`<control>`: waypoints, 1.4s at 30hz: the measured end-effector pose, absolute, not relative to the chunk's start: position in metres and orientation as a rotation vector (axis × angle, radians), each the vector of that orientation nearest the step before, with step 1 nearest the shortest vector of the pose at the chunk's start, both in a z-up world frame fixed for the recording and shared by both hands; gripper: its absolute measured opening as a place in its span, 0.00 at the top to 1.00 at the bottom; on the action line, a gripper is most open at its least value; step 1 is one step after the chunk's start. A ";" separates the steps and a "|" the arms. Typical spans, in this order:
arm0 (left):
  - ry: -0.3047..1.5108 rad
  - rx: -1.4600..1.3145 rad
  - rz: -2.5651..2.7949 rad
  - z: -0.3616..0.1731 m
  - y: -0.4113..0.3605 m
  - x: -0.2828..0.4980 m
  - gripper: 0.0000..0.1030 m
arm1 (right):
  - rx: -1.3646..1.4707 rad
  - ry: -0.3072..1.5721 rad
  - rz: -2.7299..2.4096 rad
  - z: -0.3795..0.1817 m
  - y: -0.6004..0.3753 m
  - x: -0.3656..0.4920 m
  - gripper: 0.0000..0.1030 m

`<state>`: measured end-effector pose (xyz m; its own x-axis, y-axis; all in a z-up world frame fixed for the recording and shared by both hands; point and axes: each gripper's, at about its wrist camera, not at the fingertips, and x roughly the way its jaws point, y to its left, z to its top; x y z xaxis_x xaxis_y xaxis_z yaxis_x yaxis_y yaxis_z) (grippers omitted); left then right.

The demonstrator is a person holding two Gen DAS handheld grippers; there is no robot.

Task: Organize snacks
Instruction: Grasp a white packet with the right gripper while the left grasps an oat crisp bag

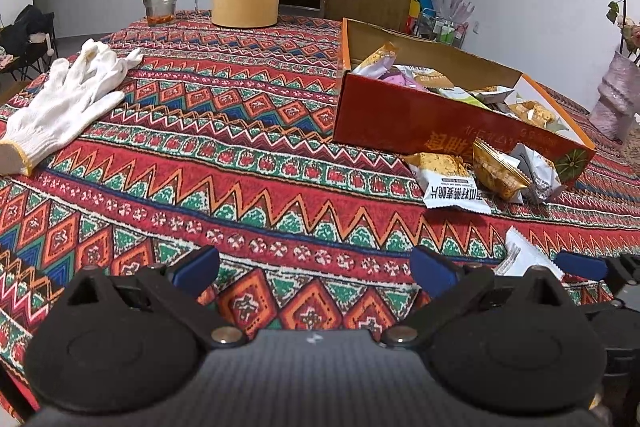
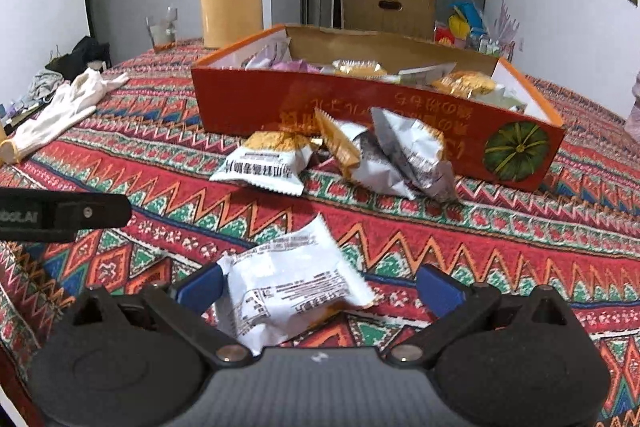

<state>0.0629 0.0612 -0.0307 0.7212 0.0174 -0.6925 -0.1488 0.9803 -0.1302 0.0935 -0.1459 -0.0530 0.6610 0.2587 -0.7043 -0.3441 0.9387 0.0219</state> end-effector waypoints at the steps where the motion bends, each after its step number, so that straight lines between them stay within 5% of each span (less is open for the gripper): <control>1: 0.762 -0.183 0.090 -0.031 0.062 0.062 0.00 | -0.111 0.783 0.348 -0.054 -0.145 0.095 0.00; 14: 0.784 -0.205 0.085 -0.037 0.064 0.062 0.00 | -0.116 0.772 0.364 -0.055 -0.141 0.097 0.01; 17: 0.788 -0.207 0.089 -0.038 0.065 0.063 0.00 | -0.117 0.755 0.393 -0.052 -0.142 0.092 0.21; 25: 0.791 -0.201 0.095 -0.038 0.064 0.064 0.00 | -0.132 0.720 0.452 -0.046 -0.142 0.080 0.53; 42: 0.775 -0.158 0.076 -0.018 0.039 0.083 0.00 | -0.001 0.591 0.328 -0.021 -0.205 0.084 0.56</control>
